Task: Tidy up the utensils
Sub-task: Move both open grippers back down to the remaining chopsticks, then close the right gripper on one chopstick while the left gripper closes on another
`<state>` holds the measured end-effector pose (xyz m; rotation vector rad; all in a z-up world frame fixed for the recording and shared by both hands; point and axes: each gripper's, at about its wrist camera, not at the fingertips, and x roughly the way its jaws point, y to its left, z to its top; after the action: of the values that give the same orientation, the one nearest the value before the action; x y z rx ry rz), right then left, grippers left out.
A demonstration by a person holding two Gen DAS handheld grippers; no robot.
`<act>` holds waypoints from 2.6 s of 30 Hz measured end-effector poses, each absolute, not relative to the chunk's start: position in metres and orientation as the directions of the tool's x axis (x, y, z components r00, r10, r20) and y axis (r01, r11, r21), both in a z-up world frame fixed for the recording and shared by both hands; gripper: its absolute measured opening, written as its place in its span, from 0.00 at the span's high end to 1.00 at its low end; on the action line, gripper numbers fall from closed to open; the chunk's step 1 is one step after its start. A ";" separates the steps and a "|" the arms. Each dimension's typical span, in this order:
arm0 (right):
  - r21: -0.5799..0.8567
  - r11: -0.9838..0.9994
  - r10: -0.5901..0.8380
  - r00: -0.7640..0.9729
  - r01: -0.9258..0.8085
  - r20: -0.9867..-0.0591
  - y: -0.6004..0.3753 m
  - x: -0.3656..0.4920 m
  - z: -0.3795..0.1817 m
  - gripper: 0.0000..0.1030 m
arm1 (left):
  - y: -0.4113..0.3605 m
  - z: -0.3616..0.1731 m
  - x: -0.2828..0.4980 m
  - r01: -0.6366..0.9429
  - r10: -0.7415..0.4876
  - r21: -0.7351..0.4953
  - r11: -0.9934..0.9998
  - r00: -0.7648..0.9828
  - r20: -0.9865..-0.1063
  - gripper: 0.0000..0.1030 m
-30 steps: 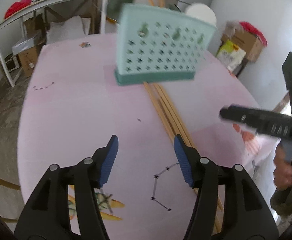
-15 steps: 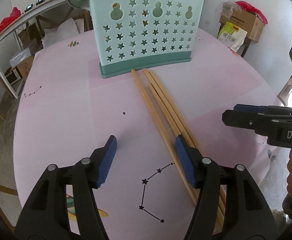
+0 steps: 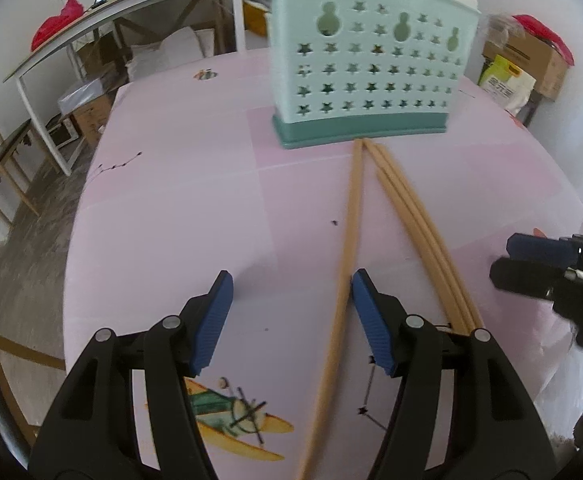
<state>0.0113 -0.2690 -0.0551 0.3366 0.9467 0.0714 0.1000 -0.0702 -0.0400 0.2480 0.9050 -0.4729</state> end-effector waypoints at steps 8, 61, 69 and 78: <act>0.215 0.976 0.156 0.566 0.037 -0.809 -0.244 0.019 -0.057 0.75 | -0.067 -0.040 0.102 0.489 -0.286 0.010 0.872 0.526 -0.801 0.43; 0.145 0.989 0.101 0.542 0.039 -0.834 -0.229 0.021 -0.060 0.90 | -0.063 -0.039 0.107 0.452 -0.244 0.027 0.892 0.531 -0.812 0.43; 0.146 0.987 0.082 0.550 0.073 -0.831 -0.240 0.020 -0.060 0.92 | -0.068 -0.037 0.101 0.481 -0.245 0.056 0.875 0.540 -0.805 0.61; 0.186 0.976 0.095 0.547 0.114 -0.832 -0.257 0.009 -0.061 0.93 | -0.066 -0.035 0.095 0.508 -0.291 -0.003 0.862 0.489 -0.822 0.92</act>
<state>0.0093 -0.2569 -0.0610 0.2293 0.9949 -0.0114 0.0948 -0.0662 -0.0353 0.2545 0.9422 -0.4913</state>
